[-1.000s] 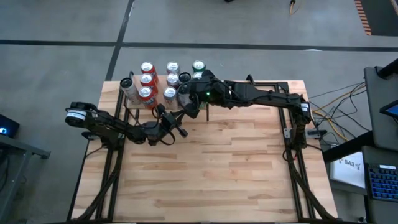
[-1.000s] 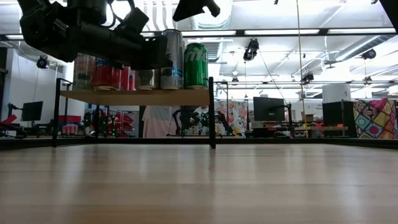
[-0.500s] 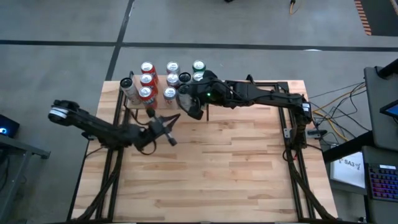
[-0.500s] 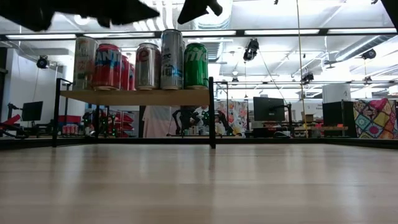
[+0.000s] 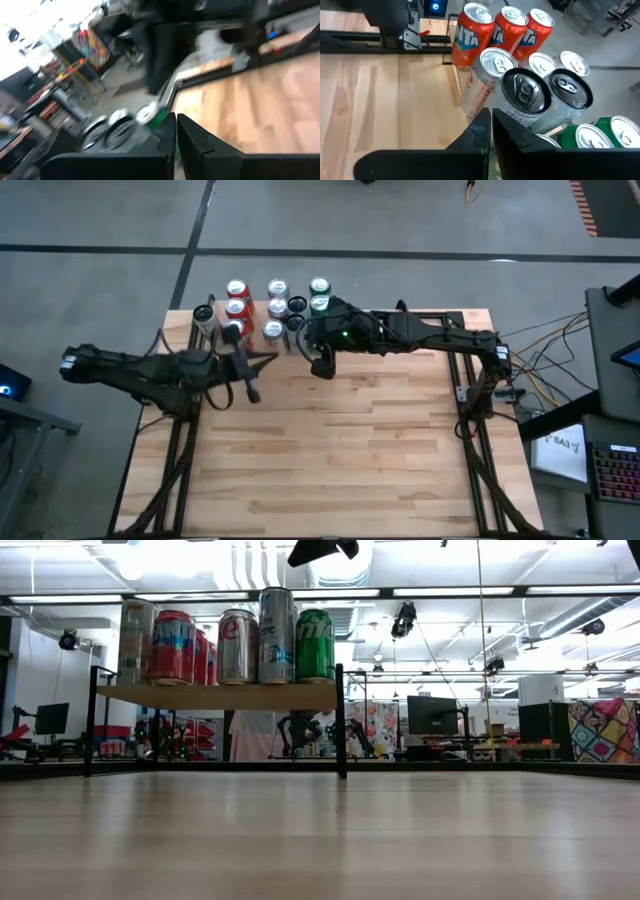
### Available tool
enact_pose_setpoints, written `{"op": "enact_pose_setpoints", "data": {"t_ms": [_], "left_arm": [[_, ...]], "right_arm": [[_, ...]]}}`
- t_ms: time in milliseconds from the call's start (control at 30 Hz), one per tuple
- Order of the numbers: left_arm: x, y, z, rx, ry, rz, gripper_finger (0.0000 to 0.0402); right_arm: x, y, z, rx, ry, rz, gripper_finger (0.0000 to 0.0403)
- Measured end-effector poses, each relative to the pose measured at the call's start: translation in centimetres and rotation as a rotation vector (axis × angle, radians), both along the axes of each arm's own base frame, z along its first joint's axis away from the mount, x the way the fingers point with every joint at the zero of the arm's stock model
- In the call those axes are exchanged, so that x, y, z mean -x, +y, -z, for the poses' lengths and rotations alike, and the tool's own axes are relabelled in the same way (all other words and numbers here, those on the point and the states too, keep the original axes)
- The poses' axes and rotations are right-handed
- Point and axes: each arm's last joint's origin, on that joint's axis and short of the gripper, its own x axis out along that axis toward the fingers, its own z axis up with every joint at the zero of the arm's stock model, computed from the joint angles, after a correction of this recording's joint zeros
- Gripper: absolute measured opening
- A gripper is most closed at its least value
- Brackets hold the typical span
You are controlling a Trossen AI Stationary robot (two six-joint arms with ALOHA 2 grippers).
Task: Place canned beverage on shelf
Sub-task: Put the white and blue soda can aligned with the other white and blue soda can on the shelf
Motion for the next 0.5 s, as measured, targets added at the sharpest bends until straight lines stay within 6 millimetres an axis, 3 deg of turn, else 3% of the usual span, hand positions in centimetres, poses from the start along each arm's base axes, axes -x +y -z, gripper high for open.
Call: {"op": "enact_pose_setpoints", "data": {"t_ms": [200, 400, 500], "left_arm": [[0.6, 2.4, -2.4, -0.018, 0.11, -0.062, 0.0], [0.8, 4.9, -2.9, -0.023, 0.138, 0.179, 0.0], [0.7, 6.6, -2.8, -0.031, 0.135, 0.177, 0.0]], "right_arm": [[-0.3, 0.0, 1.5, 0.021, 0.008, -0.014, 0.0009], [0.7, 0.1, 1.9, 0.057, -0.014, -0.033, 0.0009], [1.5, 0.0, 2.0, 0.079, -0.043, -0.039, 0.0009]]}}
